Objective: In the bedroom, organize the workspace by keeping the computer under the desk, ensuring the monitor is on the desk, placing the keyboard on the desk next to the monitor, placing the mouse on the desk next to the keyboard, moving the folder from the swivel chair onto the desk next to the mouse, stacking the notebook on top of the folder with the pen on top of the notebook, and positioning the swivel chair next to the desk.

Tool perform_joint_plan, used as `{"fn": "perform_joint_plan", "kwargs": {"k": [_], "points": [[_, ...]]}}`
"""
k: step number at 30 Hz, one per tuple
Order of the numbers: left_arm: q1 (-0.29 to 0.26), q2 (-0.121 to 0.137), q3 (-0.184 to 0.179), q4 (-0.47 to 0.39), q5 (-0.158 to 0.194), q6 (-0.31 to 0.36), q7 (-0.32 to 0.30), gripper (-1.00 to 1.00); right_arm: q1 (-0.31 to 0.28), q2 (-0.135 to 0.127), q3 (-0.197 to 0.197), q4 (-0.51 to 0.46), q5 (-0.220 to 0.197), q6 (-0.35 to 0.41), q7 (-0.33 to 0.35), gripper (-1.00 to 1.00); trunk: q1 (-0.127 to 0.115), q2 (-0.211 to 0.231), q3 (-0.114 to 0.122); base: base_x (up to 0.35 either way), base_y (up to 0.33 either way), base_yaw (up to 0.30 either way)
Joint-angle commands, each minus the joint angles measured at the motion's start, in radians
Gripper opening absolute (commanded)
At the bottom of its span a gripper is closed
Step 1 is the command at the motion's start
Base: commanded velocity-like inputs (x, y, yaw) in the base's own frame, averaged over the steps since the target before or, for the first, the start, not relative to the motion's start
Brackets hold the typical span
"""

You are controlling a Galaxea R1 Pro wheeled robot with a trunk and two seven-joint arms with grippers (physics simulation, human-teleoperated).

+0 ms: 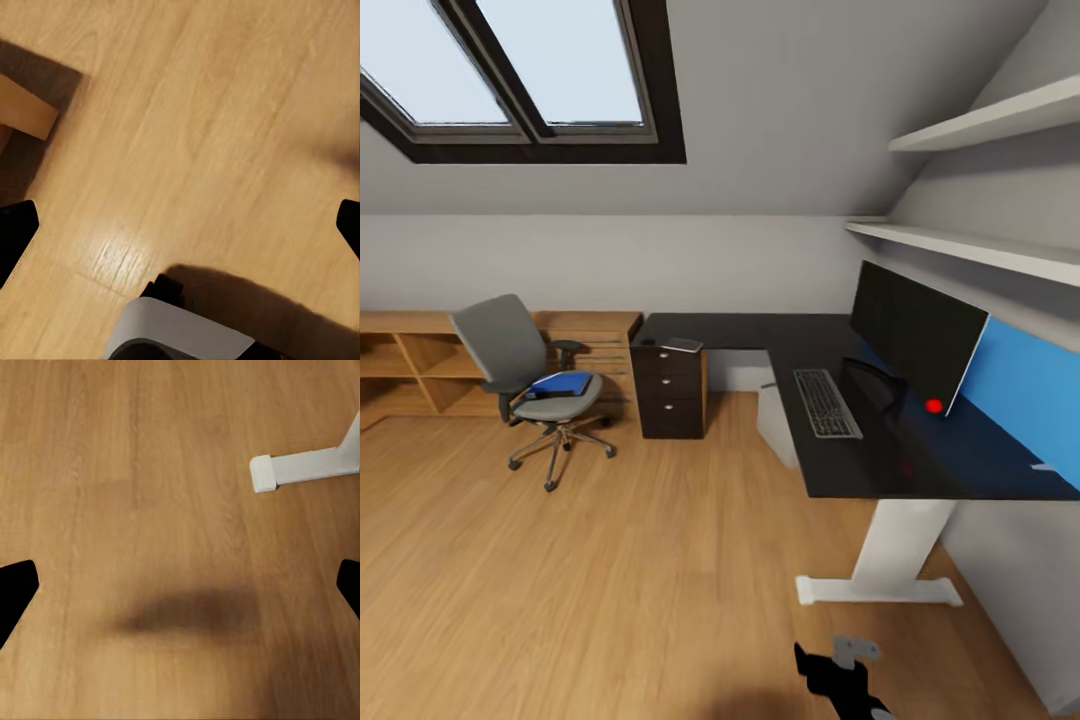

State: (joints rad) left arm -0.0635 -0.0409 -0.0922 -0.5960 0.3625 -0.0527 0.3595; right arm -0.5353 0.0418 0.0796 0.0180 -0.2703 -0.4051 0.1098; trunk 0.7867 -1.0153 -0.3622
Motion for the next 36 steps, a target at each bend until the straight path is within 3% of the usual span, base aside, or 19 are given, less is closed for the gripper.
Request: {"fn": "perform_joint_plan", "kwargs": {"k": [1,10,36], "points": [[-0.001,0.001,-0.008,0.001,0.010,-0.006,0.007,1.00,0.000,0.000,0.008,0.002,-0.011,-0.008,0.004,1.00,0.001,-0.001,-0.001,0.300,0.195,0.244],[-0.001,0.001,-0.009,0.009,0.010,-0.006,0.007,1.00,0.019,-0.001,0.008,0.002,-0.009,-0.120,0.004,1.00,0.001,-0.001,0.010,0.301,0.171,0.123],[-0.001,0.001,-0.009,0.013,0.009,-0.007,0.007,1.00,0.026,0.000,0.008,0.002,-0.009,-0.130,0.004,1.00,0.001,-0.001,0.050,0.318,0.054,0.011]]}}
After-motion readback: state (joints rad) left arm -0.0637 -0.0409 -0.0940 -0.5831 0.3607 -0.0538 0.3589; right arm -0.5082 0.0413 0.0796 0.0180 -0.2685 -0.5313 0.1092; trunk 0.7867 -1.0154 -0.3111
